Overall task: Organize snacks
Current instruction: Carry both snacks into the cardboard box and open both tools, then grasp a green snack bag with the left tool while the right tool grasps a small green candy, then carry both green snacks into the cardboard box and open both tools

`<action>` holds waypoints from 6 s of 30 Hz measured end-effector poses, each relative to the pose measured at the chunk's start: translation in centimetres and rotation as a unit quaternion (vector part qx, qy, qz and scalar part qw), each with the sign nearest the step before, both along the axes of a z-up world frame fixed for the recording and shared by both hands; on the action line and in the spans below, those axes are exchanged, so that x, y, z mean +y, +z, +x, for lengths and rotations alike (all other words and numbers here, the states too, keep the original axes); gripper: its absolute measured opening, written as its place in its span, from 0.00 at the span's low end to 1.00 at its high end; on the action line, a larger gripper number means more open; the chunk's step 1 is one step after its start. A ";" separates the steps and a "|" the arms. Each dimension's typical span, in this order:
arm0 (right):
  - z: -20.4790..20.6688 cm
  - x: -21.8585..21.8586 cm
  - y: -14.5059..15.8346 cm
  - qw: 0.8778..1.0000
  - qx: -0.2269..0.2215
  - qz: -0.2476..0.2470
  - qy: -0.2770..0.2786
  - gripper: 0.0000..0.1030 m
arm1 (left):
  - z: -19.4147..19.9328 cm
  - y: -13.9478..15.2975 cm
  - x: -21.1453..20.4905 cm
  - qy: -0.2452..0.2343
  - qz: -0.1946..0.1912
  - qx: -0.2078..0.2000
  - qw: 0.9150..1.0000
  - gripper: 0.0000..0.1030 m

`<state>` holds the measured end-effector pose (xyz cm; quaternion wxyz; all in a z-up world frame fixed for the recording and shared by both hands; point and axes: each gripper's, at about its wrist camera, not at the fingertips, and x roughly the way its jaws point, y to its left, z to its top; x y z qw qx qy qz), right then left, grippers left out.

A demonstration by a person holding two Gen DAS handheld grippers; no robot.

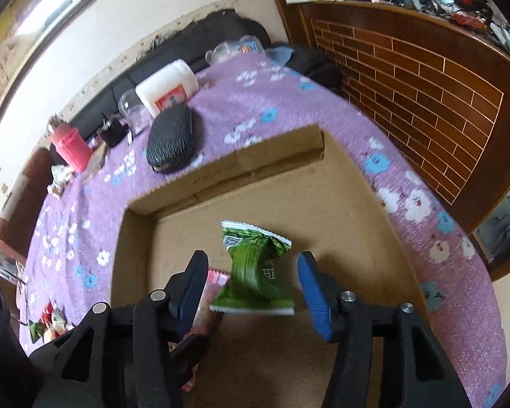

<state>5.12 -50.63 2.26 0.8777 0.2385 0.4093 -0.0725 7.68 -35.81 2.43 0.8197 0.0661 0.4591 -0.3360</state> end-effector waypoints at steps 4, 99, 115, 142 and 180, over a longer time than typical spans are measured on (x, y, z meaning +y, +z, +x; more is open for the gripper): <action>-0.9 -0.4 1.2 0.999 -0.034 0.005 -0.006 0.57 | -0.2 1.0 0.7 0.009 -0.008 0.014 1.000 0.43; -4.6 23.3 1.2 0.958 -0.122 -0.057 0.252 0.21 | 0.7 1.6 35.0 0.211 -0.005 -0.062 0.975 0.35; -4.5 17.5 2.0 0.977 -0.145 0.045 0.150 0.21 | -1.5 2.4 30.1 0.147 -0.020 -0.054 0.987 0.35; -7.6 1.7 0.8 0.980 -0.097 0.129 -0.119 0.21 | -7.6 1.9 6.1 -0.042 -0.031 -0.020 0.998 0.35; -7.5 0.4 -0.9 0.979 -0.046 0.141 -0.139 0.24 | -7.0 0.0 4.7 -0.087 -0.059 0.029 0.994 0.36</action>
